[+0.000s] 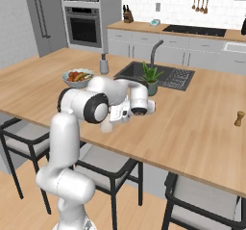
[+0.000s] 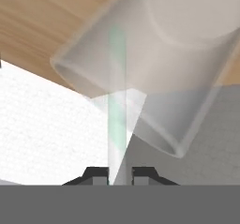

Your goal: Take a straw from the drawer in front and place it inside the glass cup on the dining counter.

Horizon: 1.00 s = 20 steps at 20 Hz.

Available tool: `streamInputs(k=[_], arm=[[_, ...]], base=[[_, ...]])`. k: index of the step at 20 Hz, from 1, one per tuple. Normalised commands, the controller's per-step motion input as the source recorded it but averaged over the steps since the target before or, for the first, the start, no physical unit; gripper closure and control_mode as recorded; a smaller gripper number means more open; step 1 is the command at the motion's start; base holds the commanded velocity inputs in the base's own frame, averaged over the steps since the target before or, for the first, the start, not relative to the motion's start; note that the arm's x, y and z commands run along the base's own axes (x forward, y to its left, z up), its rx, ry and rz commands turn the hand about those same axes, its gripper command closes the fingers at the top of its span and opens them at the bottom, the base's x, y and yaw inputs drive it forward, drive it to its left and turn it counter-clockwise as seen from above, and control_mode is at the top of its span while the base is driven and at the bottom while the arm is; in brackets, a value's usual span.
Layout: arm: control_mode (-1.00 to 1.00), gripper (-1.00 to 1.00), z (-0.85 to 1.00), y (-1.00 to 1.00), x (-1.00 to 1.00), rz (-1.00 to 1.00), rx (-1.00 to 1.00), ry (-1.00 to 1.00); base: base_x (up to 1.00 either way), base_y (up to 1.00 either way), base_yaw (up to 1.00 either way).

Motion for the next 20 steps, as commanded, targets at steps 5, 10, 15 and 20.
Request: streamInputs(k=[5, 10, 15, 20], arm=[[-1.0, 1.0, -0.07, 0.0, -0.27, 0.0, 0.0, -0.02], [-1.0, 1.0, -0.11, 0.0, -0.29, 0.0, 0.0, -0.05], [-1.0, -1.0, -0.16, 0.04, 0.0, 0.0, -0.01, -0.01], [-1.0, -1.0, -0.03, 0.0, 0.06, 0.0, 0.0, -0.02]], base=[[0.0, 0.0, 0.0], [0.0, 0.0, 0.0], [0.0, 0.0, 0.0], [0.0, 0.0, 0.0]])
